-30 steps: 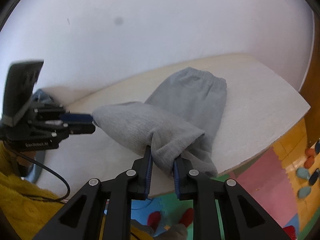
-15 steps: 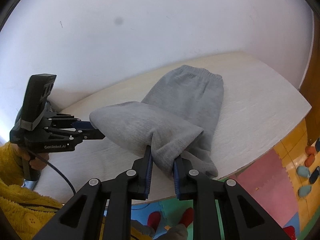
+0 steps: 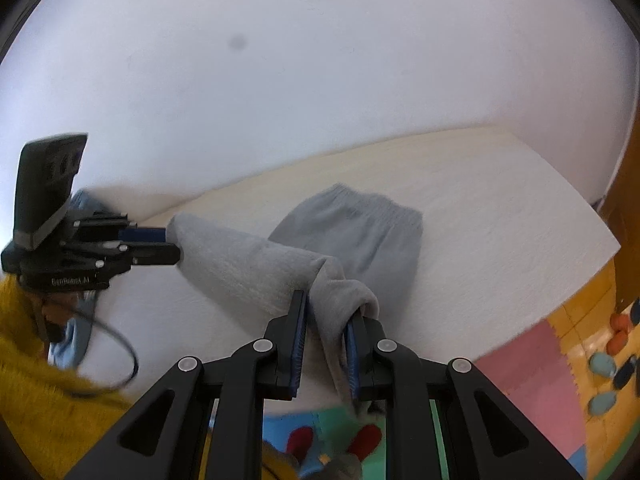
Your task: Fold clothes
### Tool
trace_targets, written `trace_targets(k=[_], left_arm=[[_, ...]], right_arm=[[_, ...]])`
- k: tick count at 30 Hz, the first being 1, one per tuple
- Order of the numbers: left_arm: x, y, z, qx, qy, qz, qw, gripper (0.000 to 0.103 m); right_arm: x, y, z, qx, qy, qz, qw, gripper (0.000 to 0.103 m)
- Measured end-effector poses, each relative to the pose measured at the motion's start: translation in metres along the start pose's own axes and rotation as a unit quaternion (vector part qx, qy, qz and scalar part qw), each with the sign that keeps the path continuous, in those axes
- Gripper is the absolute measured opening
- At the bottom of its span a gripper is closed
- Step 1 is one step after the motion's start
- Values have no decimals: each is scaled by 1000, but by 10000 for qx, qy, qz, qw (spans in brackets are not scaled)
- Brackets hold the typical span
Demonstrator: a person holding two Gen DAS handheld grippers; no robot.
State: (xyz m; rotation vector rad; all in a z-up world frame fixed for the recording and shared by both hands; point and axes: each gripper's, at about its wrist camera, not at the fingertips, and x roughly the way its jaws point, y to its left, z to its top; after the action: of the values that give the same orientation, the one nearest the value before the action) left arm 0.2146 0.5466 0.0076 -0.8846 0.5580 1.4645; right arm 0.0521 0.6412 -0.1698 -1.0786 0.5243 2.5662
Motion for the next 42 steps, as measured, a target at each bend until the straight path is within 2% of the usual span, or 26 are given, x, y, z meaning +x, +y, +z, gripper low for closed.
trace_targets(k=[4,7,10,13,16,19,22,24,27,30,31,33,38,40,42], left_arm=[[28,8,28,-158,-86,140,9997,20],[53,14,41,-363,-4,303,9989,20],[61,16,47,-537,43,278,9982,20],[59,0,46,-321,-48,230,9992,20],[76,-8,45,-173,76,221,9996,20],[95,-4,48,-238,275,236,9991,20],[112,7,43,-380,480,284,9977,23],[126,13,39,-490,556,234,9970,23],[127,12,41,-459,596,276,9968,23],[124,7,38,-462,631,315,9964,23],[123,7,36,-501,648,311,9962,22],[122,6,32,-581,680,305,9955,23],[120,2,24,-713,761,313,9941,25],[118,-1,25,-632,790,342,9943,25],[111,0,26,-719,747,239,9943,25]], right_arm=[[32,-21,12,375,27,-392,9985,24],[55,-35,13,703,300,-803,9938,29],[47,-38,8,959,199,-854,9915,29],[29,-28,3,821,-103,-987,9917,30],[29,-16,7,524,-208,-903,9943,30],[55,-3,11,90,64,-835,9964,30],[94,-8,9,160,543,-815,9951,30],[107,-19,8,403,621,-739,9945,32],[102,-25,13,641,647,-646,9937,32],[82,-25,13,692,489,-610,9945,34],[75,-25,12,709,445,-582,9948,35],[71,-25,6,714,436,-535,9951,46],[98,-28,-4,637,901,-599,9921,47],[92,-31,3,667,890,-551,9923,47],[79,-34,10,628,690,-564,9940,47]])
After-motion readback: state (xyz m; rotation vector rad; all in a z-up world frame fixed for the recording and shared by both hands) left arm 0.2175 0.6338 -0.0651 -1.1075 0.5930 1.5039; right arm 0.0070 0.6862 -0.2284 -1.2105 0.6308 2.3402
